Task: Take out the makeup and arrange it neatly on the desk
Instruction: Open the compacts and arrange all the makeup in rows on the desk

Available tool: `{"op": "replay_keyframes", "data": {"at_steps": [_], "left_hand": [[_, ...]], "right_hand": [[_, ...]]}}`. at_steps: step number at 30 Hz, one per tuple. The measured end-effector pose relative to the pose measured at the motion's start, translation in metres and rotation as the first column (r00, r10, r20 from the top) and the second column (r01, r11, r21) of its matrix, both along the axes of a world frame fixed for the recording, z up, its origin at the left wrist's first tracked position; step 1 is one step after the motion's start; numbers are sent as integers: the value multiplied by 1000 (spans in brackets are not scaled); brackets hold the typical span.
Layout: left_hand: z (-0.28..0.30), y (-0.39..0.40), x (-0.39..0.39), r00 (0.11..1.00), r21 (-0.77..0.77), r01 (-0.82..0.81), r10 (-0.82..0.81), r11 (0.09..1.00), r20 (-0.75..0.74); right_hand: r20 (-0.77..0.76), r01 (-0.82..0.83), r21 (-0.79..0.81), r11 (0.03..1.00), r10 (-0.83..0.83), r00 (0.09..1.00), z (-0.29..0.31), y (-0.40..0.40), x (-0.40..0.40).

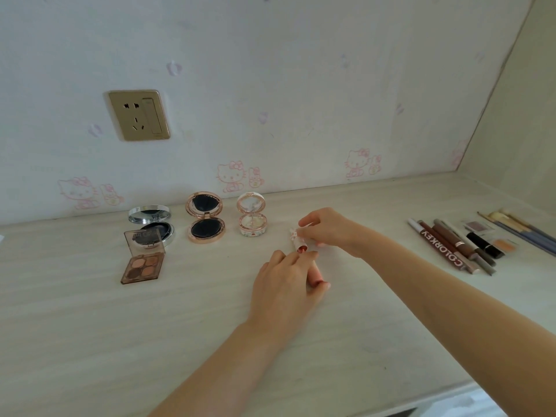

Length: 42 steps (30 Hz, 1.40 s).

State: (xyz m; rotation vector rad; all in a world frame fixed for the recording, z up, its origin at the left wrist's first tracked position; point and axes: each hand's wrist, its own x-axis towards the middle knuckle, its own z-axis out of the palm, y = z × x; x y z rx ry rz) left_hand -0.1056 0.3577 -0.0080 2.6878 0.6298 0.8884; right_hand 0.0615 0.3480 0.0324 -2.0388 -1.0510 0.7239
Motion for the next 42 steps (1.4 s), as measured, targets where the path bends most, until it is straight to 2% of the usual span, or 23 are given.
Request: {"op": "replay_keyframes", "data": {"at_steps": [6,9,14,21,26,31,37,42], "left_hand": [[9,9,-6,996,-10,-34,33,999,-78],[16,12,-7,996,-38,-41,38,998,-78],[29,10,8,996,24,-39,40,999,-83],[37,-17,57,993,29,77,-74,997,-90],[37,-46,103,975,25,199,-196,980,-101],[41,-70,155,956,-132,253,-268,959,-122],[39,-85,222,939,-210,296,-324,932,-115],[34,-88,275,947,-407,272,-317,872,-48]], "right_hand": [[109,19,40,999,-23,994,3,-31,7],[225,51,50,997,-61,972,3,-51,10],[436,65,51,997,-81,896,4,-90,12],[557,111,17,994,-101,824,6,-157,31],[650,194,78,978,-198,734,3,-200,53],[675,295,61,954,-257,692,4,-234,85],[668,415,6,910,-312,675,4,-253,129],[645,539,31,842,-428,633,0,-244,164]]}}
